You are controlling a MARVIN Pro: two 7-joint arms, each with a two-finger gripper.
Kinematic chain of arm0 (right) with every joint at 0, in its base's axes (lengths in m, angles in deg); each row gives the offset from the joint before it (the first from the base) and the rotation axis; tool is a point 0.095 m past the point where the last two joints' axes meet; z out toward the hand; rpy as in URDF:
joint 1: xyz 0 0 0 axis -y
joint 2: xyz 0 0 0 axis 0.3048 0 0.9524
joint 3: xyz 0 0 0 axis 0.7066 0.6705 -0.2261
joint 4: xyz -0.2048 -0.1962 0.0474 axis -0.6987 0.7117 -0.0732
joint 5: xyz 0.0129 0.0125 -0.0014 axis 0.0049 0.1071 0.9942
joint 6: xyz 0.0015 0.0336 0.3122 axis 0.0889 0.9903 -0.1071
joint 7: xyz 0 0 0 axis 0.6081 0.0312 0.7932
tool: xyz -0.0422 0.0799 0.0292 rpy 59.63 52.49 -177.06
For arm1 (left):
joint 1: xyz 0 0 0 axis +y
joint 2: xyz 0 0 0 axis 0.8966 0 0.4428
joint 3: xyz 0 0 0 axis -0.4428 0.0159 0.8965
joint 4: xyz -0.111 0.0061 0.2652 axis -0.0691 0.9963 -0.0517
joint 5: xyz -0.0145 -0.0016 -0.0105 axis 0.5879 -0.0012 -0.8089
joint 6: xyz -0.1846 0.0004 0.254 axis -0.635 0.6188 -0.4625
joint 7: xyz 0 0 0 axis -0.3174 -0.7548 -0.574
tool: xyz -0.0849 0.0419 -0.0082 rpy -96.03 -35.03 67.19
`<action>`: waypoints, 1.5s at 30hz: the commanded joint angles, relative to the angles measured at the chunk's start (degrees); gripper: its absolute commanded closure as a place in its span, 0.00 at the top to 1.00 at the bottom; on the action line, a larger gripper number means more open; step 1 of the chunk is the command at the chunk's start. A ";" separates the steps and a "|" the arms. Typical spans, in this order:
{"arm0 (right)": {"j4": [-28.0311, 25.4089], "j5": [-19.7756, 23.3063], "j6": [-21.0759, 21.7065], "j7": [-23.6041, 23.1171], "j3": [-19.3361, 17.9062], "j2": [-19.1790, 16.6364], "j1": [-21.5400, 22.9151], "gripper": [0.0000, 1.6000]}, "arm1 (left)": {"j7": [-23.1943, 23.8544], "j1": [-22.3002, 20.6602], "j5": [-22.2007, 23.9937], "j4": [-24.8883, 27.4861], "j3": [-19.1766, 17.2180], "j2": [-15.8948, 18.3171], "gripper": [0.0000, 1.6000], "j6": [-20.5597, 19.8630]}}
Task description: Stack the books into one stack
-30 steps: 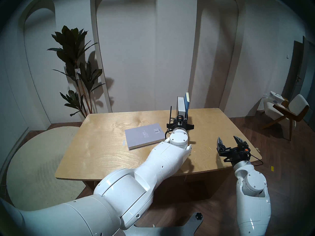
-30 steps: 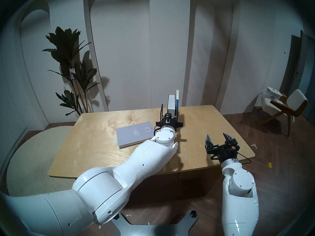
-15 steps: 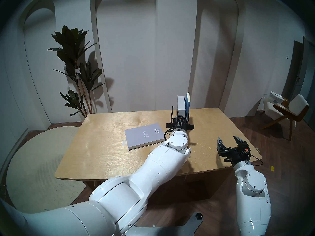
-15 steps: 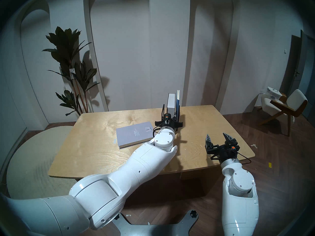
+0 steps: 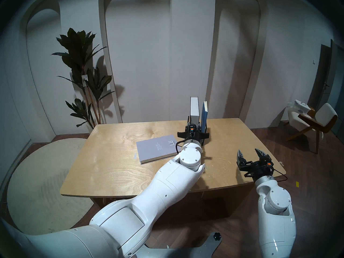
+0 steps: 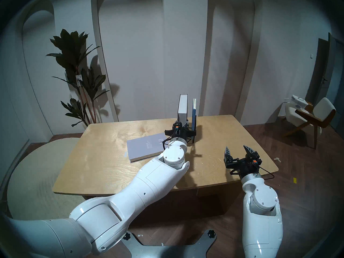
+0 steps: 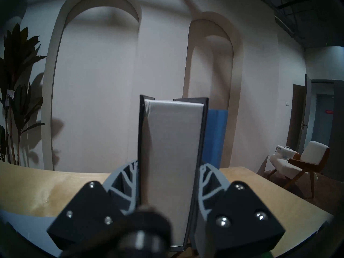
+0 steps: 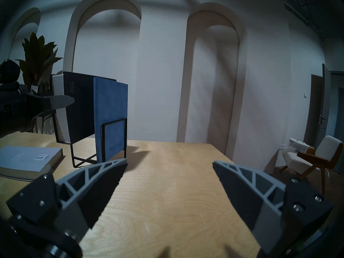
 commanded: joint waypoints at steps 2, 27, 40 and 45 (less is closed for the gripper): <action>-1.05 0.02 -0.35 0.01 0.04 -0.08 0.19 1.00 | -0.97 -0.41 -1.85 7.06 -0.56 2.19 0.00 4.73; -0.25 0.40 -0.32 0.14 0.25 -0.55 0.45 1.00 | -11.77 11.80 -23.95 23.37 -2.77 21.14 0.00 9.78; 0.11 0.62 -0.31 0.21 0.36 -0.79 0.55 1.00 | -16.23 19.00 -40.37 24.43 -4.43 30.95 0.00 9.83; 0.21 0.70 -0.33 0.24 0.41 -0.89 0.59 1.00 | -16.97 20.03 -47.48 23.59 -5.22 34.36 0.00 9.70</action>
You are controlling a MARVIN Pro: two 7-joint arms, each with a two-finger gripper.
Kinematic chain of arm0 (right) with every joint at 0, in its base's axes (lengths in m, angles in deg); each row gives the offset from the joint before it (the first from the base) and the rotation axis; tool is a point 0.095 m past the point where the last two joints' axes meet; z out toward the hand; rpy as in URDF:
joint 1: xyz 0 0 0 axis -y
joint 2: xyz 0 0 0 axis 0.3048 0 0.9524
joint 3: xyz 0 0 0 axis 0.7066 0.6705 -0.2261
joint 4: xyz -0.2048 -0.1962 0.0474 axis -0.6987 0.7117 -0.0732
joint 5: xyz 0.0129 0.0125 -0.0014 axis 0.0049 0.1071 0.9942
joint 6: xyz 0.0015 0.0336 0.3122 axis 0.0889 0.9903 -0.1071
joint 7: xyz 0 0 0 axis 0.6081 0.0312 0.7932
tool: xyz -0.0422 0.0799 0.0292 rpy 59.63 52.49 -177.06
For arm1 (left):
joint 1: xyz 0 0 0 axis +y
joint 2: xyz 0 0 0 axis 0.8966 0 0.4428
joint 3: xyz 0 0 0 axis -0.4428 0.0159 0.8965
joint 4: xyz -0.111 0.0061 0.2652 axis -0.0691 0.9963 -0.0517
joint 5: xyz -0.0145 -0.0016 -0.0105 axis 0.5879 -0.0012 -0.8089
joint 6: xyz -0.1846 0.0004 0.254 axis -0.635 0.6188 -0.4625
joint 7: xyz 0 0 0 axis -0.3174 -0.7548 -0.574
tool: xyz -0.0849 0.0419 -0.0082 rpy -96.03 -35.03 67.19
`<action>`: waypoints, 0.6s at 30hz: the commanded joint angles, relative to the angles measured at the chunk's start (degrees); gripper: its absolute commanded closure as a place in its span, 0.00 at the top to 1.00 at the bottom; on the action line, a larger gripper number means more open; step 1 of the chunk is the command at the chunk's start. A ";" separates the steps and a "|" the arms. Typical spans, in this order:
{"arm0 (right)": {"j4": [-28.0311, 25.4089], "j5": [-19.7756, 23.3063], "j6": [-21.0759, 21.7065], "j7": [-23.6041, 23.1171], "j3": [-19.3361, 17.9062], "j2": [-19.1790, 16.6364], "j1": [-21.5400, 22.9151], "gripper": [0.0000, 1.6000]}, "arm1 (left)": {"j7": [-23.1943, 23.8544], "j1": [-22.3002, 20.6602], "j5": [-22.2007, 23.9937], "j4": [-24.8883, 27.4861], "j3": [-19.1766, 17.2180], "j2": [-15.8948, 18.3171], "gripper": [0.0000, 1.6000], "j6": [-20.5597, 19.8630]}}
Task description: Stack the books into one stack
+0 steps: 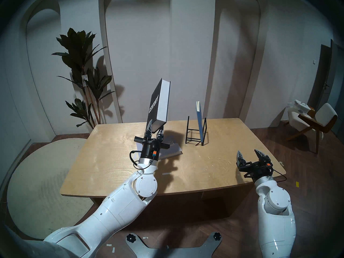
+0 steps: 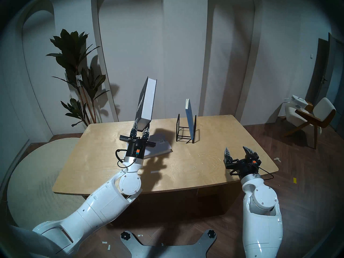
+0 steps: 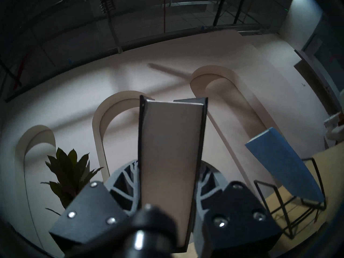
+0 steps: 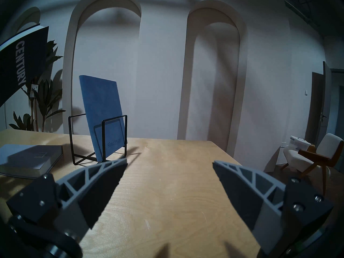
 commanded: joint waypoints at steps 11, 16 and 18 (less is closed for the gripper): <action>-1.23 0.19 -0.44 0.06 0.10 -0.27 0.36 1.00 | -4.48 2.28 -28.33 3.73 0.37 14.24 0.00 0.46; -1.40 0.25 -0.50 0.11 0.15 -0.32 0.26 1.00 | -5.13 1.11 -38.31 3.97 0.70 17.46 0.00 -1.41; -1.47 0.26 -0.52 0.14 0.17 -0.33 0.22 1.00 | -5.09 0.41 -42.03 3.75 1.02 18.78 0.00 -2.46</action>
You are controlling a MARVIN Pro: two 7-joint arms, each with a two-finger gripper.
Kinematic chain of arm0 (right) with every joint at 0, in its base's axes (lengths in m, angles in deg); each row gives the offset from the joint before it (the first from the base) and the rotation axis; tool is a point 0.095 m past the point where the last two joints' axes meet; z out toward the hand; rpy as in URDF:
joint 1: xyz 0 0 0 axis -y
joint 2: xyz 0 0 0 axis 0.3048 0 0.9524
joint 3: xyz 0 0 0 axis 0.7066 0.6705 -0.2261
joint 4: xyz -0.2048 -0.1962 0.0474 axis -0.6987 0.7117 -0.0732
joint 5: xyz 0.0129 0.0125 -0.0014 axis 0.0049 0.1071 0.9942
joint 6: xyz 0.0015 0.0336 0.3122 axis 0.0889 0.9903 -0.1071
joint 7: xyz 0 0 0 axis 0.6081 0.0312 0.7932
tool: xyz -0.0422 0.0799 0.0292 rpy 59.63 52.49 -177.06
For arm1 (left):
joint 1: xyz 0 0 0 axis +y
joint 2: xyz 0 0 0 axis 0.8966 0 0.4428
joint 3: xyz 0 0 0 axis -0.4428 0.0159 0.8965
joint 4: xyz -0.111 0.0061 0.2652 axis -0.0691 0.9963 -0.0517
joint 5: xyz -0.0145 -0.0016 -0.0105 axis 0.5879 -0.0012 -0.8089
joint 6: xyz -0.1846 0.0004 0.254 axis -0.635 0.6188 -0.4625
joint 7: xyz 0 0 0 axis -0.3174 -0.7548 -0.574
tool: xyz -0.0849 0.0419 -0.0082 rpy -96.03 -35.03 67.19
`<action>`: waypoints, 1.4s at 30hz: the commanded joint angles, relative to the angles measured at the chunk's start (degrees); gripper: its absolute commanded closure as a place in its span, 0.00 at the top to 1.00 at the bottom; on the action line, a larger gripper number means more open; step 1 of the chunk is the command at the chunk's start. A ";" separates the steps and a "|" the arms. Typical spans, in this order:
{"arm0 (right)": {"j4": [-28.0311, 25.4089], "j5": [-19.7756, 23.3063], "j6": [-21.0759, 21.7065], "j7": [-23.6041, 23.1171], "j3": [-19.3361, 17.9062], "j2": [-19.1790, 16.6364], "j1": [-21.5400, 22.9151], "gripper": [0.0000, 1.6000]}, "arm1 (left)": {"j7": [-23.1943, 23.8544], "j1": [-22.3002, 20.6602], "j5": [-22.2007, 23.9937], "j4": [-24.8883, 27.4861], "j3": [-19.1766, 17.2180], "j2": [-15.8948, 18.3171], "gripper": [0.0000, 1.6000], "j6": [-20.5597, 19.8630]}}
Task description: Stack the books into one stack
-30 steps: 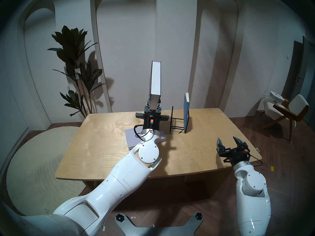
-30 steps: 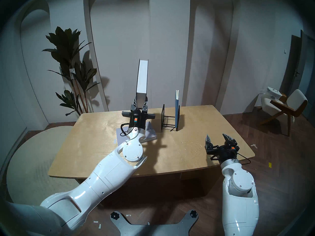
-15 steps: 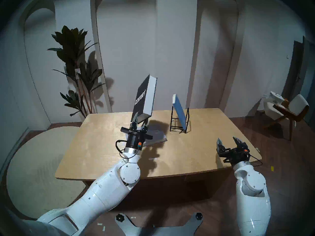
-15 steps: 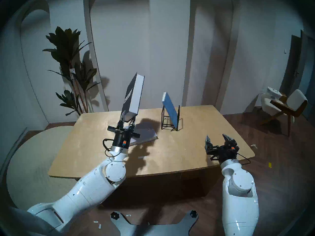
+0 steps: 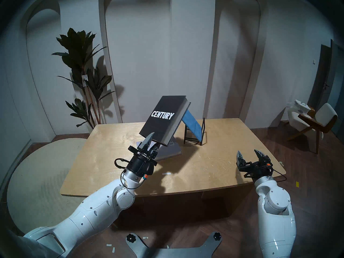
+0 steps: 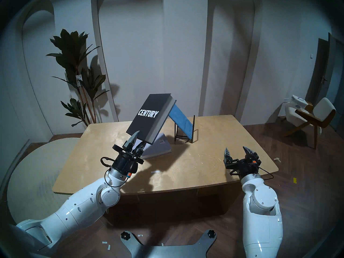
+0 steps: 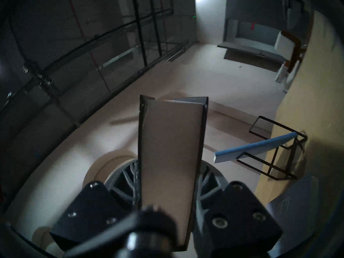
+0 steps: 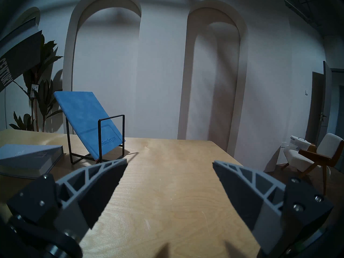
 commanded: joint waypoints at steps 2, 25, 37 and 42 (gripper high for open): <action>-1.70 -0.03 -0.52 0.07 0.02 -0.04 0.10 1.00 | -1.06 -3.24 -16.17 1.09 0.69 6.78 0.00 -3.66; -2.69 -0.13 -0.43 0.76 0.28 -0.03 -0.61 1.00 | 21.59 -11.70 -14.93 -5.04 -0.75 8.26 0.00 1.74; -2.69 -0.05 -0.41 0.98 0.41 -0.19 -0.67 1.00 | 27.52 -15.31 -16.08 -12.68 0.17 4.63 0.00 2.86; -2.64 -0.01 -0.41 1.02 0.45 -0.25 -0.65 1.00 | 28.02 -17.80 -16.22 -15.59 -0.09 3.04 0.00 3.23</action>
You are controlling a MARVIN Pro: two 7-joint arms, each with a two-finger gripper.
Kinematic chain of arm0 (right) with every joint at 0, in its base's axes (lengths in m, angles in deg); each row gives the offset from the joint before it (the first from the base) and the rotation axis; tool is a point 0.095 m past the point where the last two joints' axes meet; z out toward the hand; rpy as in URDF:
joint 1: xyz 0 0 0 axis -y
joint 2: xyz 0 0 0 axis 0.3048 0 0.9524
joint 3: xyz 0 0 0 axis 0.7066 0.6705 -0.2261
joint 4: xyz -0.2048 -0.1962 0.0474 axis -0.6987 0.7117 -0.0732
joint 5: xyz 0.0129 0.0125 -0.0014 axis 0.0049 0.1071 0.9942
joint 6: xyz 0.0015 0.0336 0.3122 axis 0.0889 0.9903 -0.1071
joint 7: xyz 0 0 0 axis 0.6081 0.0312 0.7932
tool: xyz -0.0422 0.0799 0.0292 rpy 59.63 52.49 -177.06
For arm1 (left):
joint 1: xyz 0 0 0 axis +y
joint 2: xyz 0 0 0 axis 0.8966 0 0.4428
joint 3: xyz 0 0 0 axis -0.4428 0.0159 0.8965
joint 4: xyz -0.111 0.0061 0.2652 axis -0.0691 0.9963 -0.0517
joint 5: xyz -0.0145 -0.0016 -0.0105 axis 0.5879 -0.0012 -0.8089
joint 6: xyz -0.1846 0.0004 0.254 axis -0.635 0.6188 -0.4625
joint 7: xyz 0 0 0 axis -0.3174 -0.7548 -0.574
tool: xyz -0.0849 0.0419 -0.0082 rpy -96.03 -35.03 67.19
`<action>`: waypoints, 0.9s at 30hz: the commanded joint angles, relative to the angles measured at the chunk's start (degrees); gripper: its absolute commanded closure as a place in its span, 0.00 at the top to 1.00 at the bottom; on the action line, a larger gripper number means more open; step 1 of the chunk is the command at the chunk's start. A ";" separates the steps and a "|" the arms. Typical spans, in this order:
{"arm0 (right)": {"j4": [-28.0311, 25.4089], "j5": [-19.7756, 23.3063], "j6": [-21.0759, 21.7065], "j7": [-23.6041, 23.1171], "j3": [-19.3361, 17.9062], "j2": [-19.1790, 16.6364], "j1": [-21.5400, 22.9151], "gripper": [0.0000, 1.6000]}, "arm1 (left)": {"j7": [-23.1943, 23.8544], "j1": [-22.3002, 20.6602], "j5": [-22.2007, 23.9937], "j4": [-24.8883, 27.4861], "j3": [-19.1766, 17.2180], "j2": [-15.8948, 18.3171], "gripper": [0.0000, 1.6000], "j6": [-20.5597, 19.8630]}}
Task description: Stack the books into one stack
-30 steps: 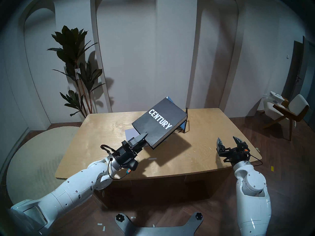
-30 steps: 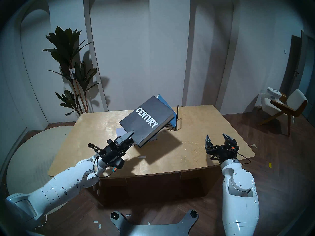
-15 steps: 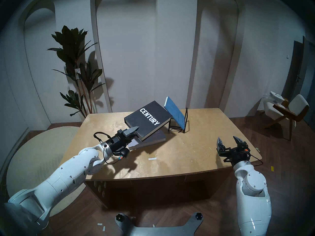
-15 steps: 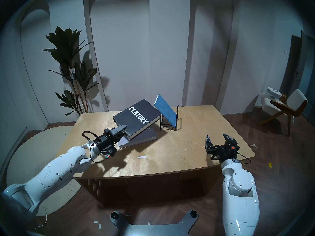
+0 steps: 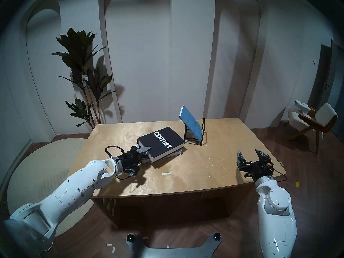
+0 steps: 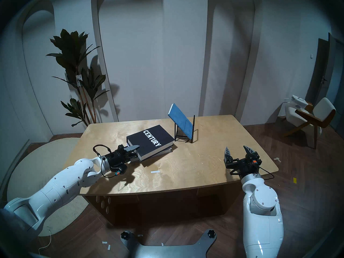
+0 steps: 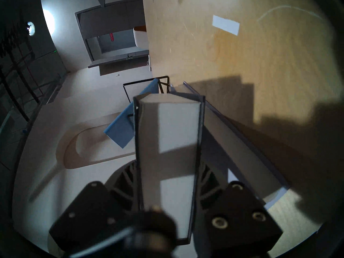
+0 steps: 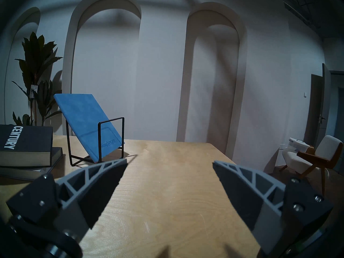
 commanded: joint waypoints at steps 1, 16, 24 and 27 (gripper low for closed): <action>-1.39 -0.01 -0.40 0.02 -0.01 -0.02 0.08 1.00 | 0.27 -5.51 -0.58 -2.82 -0.77 -2.78 0.00 0.06; -1.53 0.05 -0.38 0.21 0.10 -0.12 -0.05 1.00 | -0.03 -5.24 -5.15 -4.60 0.39 -0.22 1.00 2.22; -1.39 0.12 -0.39 0.28 0.17 -0.24 0.01 1.00 | 0.80 -7.88 -8.29 -2.69 -0.58 3.15 1.00 1.87; -1.33 0.13 -0.39 0.30 0.19 -0.28 0.03 1.00 | 0.45 -8.91 -8.42 -1.49 -1.09 4.56 1.00 3.79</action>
